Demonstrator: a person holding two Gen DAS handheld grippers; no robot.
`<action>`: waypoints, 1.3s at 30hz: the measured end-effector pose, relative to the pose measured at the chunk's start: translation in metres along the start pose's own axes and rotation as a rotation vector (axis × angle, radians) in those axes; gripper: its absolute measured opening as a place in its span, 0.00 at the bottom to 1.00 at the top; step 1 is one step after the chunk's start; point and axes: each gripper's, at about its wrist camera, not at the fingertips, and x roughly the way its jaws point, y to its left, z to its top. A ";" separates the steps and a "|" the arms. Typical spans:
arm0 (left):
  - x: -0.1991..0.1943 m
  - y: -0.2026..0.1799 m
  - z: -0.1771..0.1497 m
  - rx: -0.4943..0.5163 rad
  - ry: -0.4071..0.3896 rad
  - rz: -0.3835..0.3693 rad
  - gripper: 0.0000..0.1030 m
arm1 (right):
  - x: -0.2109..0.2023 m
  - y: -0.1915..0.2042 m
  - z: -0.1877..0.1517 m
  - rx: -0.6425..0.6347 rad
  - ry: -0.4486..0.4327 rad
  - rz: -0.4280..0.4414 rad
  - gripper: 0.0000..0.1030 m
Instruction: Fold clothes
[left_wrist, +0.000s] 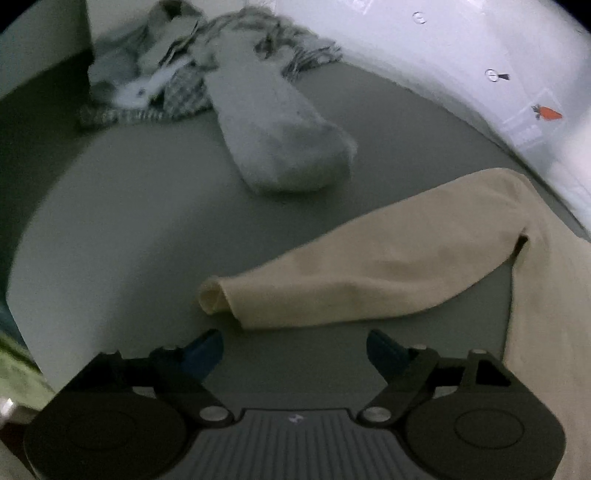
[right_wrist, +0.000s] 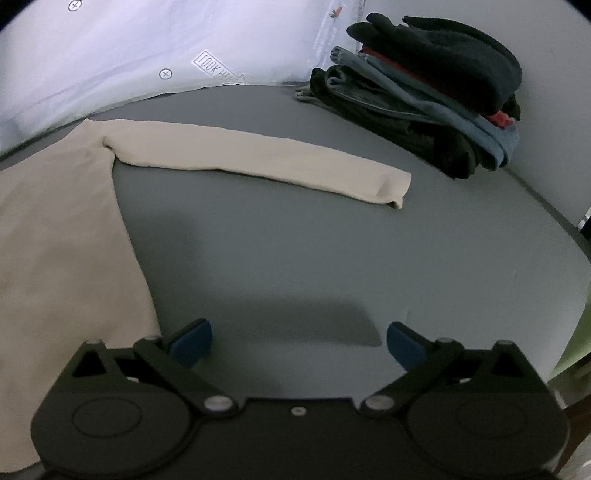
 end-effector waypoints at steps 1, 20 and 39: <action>0.002 0.001 -0.001 -0.001 -0.016 0.006 0.80 | 0.000 -0.001 0.000 0.005 0.000 0.004 1.00; -0.029 0.056 0.003 -0.306 0.083 -0.313 0.05 | 0.003 -0.010 -0.004 0.010 -0.019 0.049 1.00; -0.008 0.037 0.003 -0.105 0.049 -0.018 0.82 | 0.004 -0.012 -0.005 0.047 -0.013 0.066 1.00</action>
